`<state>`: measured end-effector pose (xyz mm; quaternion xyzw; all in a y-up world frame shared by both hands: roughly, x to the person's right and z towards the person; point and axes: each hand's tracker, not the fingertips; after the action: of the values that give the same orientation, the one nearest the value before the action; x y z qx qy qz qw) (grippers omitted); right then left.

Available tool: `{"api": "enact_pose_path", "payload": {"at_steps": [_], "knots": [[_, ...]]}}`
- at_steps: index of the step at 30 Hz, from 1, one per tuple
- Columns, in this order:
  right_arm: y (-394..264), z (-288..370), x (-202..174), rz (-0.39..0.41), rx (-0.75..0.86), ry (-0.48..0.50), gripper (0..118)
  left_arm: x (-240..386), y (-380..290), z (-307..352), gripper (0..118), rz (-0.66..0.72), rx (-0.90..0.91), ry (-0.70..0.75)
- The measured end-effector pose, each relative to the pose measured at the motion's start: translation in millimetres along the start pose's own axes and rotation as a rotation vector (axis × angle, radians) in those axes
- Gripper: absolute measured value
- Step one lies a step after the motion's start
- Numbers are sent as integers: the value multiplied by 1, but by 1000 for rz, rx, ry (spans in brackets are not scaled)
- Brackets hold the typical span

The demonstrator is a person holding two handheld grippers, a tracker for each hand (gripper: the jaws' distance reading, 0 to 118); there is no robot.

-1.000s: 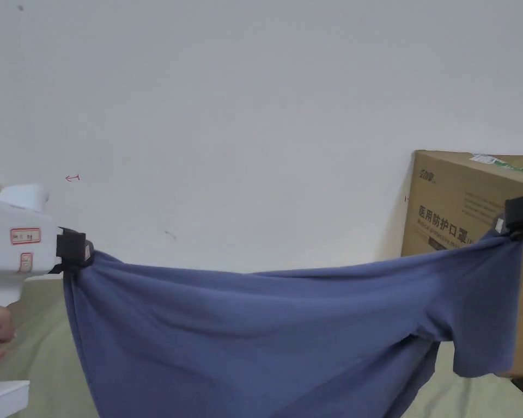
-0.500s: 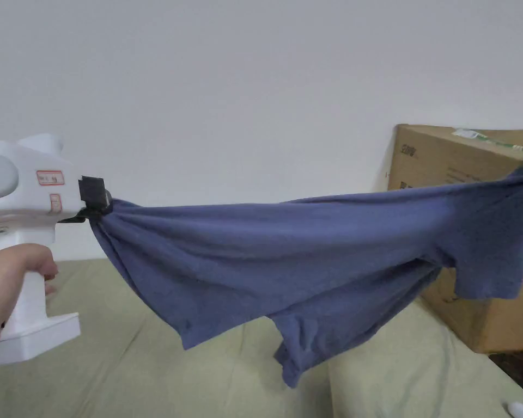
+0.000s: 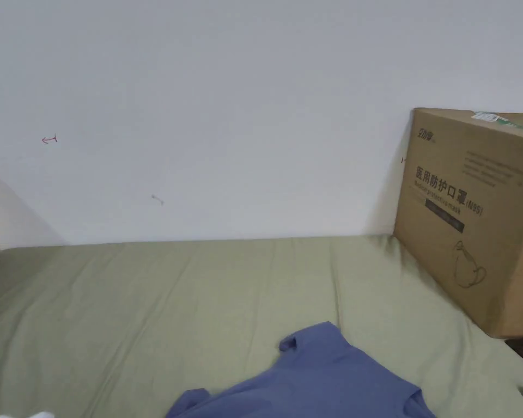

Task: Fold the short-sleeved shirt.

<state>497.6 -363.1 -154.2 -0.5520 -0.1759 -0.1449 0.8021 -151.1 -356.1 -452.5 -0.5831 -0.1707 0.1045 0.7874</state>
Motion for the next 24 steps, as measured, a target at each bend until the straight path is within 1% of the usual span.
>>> {"api": "enact_pose_path", "payload": {"at_steps": [2, 6, 11, 15, 20, 21, 22, 23, 24], "knots": [[-13, -2, 6, -14, -14, 28, 3, -16, -13, 8, 12, 29, 19, -33], [-32, 15, 9, 52, -21, 46, 4, -29, -33, 28, 12, -9, 13, -32], [-53, 30, 4, 54, -63, 37, 4, -33, -57, 48, 12, -92, -33, -32], [-65, 36, -1, 64, -67, 50, 4, -41, -70, 69, 14, -85, -23, -43], [-66, 44, -7, 34, -57, 72, 4, -49, -77, 90, 16, -102, -12, -17], [-66, 45, -9, 36, -51, 64, 4, -51, -78, 94, 25, -111, -1, -2], [-67, 47, -12, 49, -41, 42, 5, -52, -80, 98, 40, -127, 16, 25], [-67, 48, -13, 57, -30, 24, 8, -55, -81, 103, 64, -138, 43, 89], [-66, 47, -13, 60, -11, 12, 28, -58, -83, 108, 98, -145, 69, 135]]}}
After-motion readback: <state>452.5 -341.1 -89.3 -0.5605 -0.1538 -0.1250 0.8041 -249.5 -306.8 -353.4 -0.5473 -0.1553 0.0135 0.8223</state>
